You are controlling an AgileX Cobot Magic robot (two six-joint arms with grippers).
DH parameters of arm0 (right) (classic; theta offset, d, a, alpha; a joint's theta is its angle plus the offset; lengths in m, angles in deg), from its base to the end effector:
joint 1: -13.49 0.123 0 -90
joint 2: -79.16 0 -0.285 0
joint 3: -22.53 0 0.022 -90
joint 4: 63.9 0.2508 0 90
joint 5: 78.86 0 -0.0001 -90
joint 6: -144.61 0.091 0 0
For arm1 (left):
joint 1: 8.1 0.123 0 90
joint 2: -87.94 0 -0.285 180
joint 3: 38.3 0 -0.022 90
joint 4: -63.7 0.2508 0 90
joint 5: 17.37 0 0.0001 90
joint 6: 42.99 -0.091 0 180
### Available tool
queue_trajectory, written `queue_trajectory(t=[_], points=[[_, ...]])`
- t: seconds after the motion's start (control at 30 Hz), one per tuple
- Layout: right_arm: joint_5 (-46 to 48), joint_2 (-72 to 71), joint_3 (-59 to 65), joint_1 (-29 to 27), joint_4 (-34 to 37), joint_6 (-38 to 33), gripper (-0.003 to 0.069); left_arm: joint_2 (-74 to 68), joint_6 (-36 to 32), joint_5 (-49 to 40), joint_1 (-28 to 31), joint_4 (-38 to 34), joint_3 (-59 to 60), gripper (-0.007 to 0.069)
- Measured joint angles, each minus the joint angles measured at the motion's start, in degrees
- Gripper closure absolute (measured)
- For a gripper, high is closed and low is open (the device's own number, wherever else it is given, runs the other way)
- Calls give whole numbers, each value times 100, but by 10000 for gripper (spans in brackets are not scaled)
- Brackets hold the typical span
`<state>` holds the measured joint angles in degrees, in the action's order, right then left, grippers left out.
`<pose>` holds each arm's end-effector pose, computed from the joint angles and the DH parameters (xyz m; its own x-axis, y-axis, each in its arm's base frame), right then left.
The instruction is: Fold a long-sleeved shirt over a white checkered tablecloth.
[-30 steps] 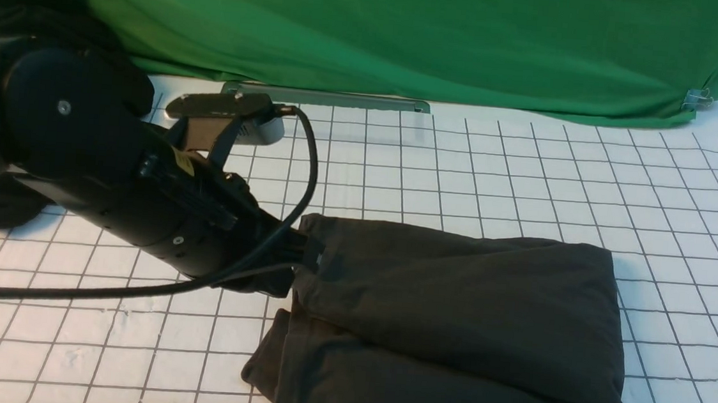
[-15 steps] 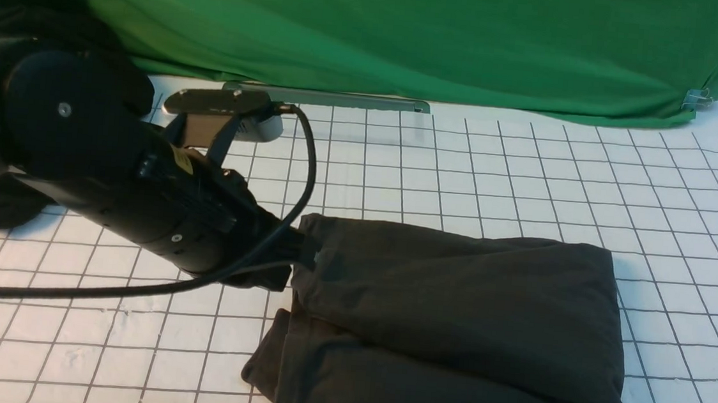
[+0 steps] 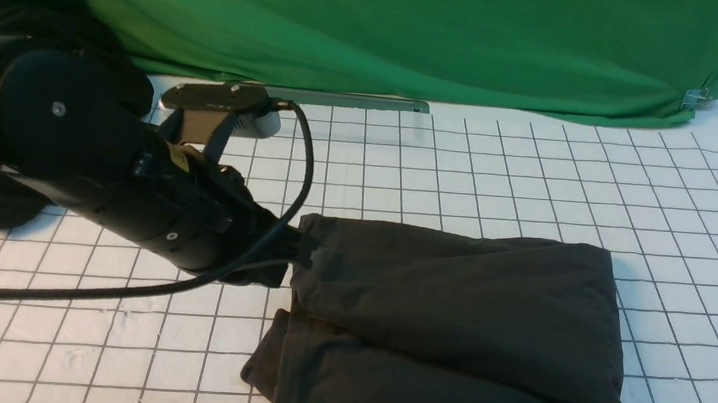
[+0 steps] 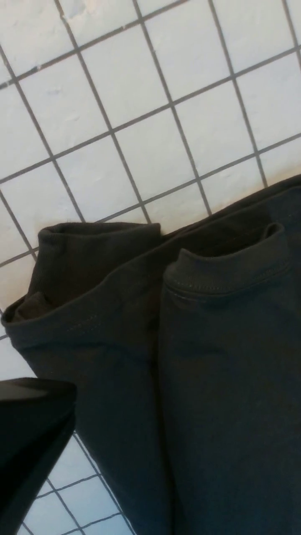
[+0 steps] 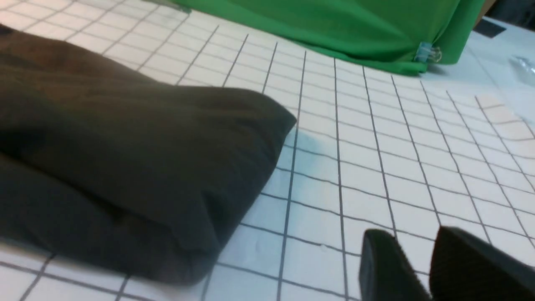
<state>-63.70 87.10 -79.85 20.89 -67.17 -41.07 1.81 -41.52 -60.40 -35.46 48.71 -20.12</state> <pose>0.0552 0.0058 0.1867 -0.1643 -0.1762 -0.9705 -0.1412 0.9780 -0.1537 0.2402 -0.1424 0.2921 -0.8388 0.1933 -0.5090 0.3658 0.8925 -0.2638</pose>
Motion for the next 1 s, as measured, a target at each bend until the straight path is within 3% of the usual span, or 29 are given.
queue_trajectory(t=[0.5, 0.63, 0.73, 0.93, 1.0], points=[[-69, 0, 0, -245, 0, 0, 449, 2106, 70, -856, 0, 270, 8, 623], [-69, 0, 0, -251, 0, 0, 445, 2670, 94, -736, 0, 270, 193, 623], [-69, 0, 0, -251, 0, 0, 439, 3218, 89, -321, 0, 400, 565, 623], [-69, 0, 0, -258, 0, 0, 425, 4683, 176, 1477, 0, 1001, 1621, 623], [-69, 0, 0, -258, -6, 0, 424, 5117, 200, 1521, 0, 1151, 1781, 623]])
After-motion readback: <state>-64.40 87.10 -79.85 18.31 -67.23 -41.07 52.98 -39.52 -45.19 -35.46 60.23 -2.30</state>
